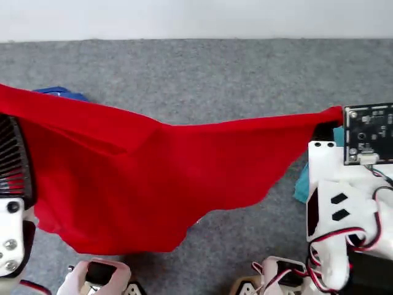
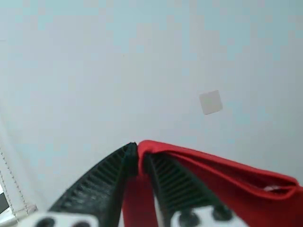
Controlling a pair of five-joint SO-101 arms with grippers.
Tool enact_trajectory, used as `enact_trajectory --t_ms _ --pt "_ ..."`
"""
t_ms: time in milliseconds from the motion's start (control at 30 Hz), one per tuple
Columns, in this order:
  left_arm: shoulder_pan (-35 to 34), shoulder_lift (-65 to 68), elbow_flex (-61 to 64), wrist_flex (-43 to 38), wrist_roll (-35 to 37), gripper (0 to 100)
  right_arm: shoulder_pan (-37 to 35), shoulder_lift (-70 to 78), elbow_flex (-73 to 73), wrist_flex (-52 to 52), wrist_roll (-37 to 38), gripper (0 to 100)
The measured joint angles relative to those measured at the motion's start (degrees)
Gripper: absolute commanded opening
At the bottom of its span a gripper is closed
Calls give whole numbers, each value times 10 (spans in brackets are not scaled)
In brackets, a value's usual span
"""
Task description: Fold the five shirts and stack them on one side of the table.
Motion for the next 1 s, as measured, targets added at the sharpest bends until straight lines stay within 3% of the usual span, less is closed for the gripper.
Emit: enact_trajectory --t_ms 467,767,1000 --pt "0 0 -58 2 0 13 0 -36 -6 0 0 10" --pt "0 0 52 2 0 13 0 -27 -6 0 0 10" --pt "0 1 149 -38 0 13 0 113 -7 -40 0 10"
